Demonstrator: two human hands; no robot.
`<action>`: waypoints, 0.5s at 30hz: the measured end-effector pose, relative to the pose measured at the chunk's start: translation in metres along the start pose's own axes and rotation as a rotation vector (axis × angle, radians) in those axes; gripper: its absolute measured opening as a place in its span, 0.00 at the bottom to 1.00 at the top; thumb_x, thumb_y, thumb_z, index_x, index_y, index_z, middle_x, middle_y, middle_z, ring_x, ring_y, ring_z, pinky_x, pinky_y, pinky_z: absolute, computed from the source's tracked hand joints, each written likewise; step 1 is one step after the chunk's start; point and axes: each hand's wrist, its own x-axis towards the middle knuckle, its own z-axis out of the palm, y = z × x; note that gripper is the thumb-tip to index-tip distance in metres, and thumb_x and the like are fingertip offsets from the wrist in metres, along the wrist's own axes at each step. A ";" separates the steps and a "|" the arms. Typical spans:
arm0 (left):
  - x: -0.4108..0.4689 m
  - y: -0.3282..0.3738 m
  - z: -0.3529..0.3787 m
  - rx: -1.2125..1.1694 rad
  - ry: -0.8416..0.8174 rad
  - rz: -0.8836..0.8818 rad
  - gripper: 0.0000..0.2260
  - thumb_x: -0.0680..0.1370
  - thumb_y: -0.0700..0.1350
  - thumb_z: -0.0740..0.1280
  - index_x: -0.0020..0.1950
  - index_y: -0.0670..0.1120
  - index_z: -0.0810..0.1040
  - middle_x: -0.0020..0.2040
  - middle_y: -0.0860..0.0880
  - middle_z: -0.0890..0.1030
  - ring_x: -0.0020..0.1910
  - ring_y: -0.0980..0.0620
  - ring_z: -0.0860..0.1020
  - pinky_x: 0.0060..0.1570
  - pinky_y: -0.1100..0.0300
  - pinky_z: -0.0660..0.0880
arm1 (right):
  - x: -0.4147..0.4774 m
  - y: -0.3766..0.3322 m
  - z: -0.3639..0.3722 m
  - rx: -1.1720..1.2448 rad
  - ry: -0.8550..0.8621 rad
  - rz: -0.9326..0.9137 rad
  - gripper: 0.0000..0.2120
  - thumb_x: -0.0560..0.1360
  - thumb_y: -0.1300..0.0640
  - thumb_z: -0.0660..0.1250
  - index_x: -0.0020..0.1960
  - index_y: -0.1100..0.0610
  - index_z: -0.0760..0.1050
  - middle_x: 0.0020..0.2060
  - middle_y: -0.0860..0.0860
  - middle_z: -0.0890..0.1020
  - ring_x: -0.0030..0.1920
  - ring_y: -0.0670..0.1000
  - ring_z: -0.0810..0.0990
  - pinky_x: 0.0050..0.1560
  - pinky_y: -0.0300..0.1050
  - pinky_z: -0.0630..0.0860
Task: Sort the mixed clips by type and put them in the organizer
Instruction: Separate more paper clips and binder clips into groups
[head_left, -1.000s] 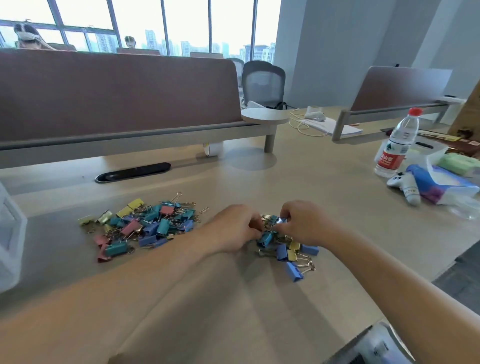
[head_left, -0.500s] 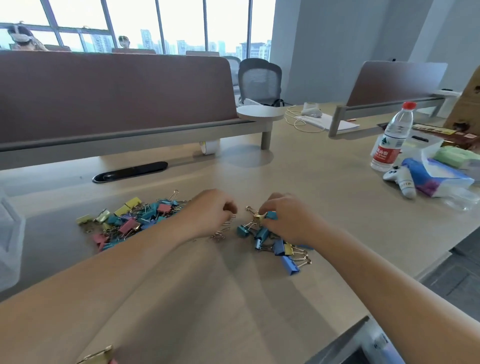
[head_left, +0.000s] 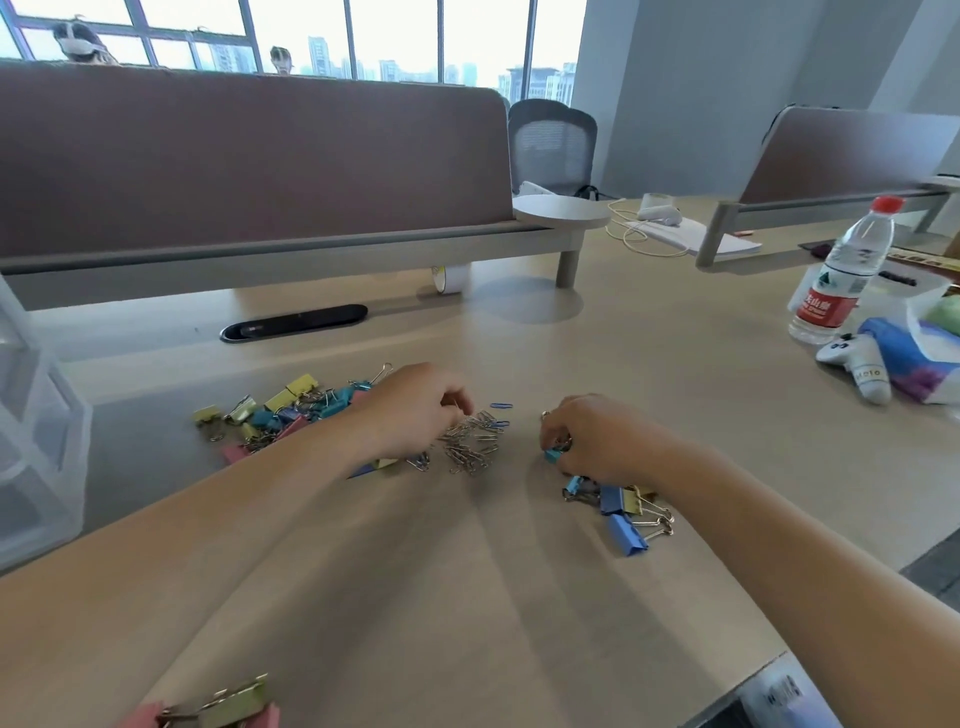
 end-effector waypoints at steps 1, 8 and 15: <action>0.000 -0.002 -0.001 -0.002 0.004 0.003 0.06 0.79 0.44 0.66 0.50 0.52 0.82 0.43 0.53 0.81 0.44 0.51 0.79 0.44 0.57 0.74 | 0.000 0.000 -0.001 0.007 0.008 0.003 0.13 0.73 0.58 0.67 0.56 0.46 0.79 0.53 0.46 0.76 0.57 0.50 0.74 0.53 0.44 0.73; -0.011 -0.010 -0.003 0.000 0.004 -0.019 0.07 0.79 0.43 0.66 0.52 0.51 0.83 0.46 0.53 0.83 0.46 0.53 0.80 0.48 0.59 0.76 | 0.013 -0.028 0.009 0.121 0.135 -0.081 0.14 0.75 0.58 0.63 0.59 0.49 0.80 0.58 0.46 0.78 0.57 0.50 0.77 0.56 0.43 0.73; -0.020 -0.014 0.003 0.025 -0.014 0.003 0.06 0.79 0.46 0.66 0.51 0.53 0.83 0.44 0.55 0.79 0.46 0.53 0.78 0.47 0.60 0.73 | 0.015 -0.009 -0.008 0.219 0.190 0.055 0.15 0.78 0.63 0.61 0.57 0.52 0.81 0.55 0.46 0.82 0.50 0.46 0.77 0.44 0.33 0.67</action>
